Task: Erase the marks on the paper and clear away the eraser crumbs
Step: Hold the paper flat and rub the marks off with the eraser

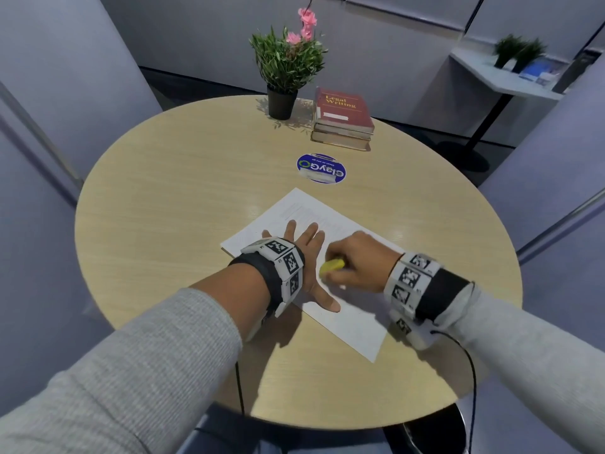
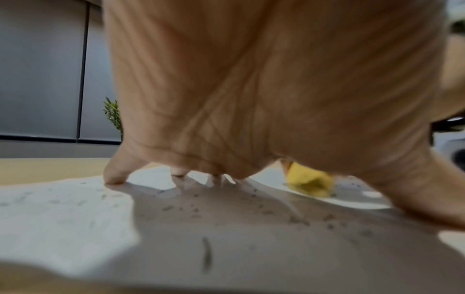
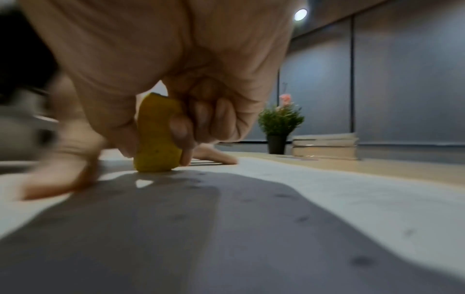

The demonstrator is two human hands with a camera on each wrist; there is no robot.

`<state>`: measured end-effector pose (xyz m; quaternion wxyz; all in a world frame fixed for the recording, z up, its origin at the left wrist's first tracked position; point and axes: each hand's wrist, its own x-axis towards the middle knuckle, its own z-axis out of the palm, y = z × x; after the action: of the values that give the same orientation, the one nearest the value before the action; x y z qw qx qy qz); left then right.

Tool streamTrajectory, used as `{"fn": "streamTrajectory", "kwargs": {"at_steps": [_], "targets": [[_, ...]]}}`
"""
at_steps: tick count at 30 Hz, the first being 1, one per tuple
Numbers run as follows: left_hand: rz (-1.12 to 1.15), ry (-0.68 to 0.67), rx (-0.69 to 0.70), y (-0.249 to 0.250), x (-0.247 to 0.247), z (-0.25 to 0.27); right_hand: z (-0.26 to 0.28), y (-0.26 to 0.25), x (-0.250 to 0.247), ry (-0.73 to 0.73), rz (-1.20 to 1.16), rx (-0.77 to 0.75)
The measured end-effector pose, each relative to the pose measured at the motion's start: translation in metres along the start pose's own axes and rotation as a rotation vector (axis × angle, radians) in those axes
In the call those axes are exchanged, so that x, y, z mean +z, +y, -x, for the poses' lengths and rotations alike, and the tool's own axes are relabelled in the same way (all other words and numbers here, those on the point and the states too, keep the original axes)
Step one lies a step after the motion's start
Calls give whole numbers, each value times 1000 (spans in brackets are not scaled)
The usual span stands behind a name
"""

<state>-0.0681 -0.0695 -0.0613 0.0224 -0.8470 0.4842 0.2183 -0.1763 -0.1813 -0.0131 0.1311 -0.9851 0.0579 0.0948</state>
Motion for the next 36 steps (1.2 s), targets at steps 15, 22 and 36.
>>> {"fn": "streamTrajectory", "kwargs": {"at_steps": [15,22,36], "targets": [[-5,13,21,-3,3,-1,-15,14,-14,48,14,81],[25,-21,21,1,-5,5,-11,-13,-6,-46,-13,-43],[-37,32,-112,-35,-17,12,-20,13,-7,68,-30,138]]}}
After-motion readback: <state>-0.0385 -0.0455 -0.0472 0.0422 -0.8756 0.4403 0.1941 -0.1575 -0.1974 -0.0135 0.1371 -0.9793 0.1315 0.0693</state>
